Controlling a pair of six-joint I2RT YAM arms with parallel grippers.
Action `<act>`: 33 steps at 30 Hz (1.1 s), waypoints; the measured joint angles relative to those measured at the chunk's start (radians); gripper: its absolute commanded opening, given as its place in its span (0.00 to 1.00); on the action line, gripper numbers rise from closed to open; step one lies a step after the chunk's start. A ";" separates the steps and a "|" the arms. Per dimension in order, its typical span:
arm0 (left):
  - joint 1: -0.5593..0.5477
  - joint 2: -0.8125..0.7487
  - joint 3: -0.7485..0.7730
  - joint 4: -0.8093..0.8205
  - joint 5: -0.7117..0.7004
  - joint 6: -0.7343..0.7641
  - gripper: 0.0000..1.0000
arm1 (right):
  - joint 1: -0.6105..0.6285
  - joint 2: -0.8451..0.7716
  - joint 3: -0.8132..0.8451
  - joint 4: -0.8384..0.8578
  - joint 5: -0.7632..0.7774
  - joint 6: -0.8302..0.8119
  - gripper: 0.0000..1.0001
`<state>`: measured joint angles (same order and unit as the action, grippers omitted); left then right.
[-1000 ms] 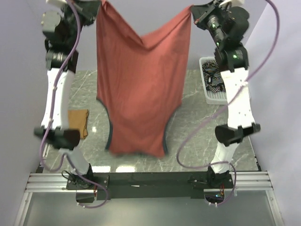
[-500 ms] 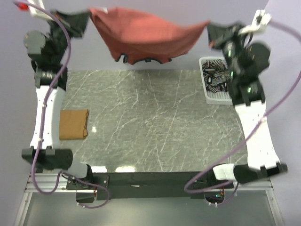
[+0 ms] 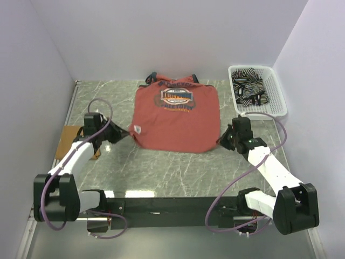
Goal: Fold and stack the tank tops
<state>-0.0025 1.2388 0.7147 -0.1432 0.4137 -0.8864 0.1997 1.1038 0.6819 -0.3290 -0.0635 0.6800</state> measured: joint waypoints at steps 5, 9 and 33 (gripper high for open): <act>0.000 -0.102 -0.110 -0.080 0.000 -0.021 0.01 | -0.027 -0.026 -0.054 -0.081 -0.039 0.030 0.00; 0.000 -0.180 -0.147 -0.153 -0.003 -0.026 0.01 | -0.077 -0.058 -0.065 -0.134 -0.082 0.037 0.00; 0.000 -0.591 -0.154 -0.669 -0.123 0.000 0.16 | -0.329 -0.483 -0.097 -0.669 -0.144 0.008 0.24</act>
<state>-0.0025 0.6479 0.5606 -0.8124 0.2905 -0.8867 -0.1291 0.6209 0.5854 -0.9981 -0.2073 0.6880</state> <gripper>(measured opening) 0.060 0.088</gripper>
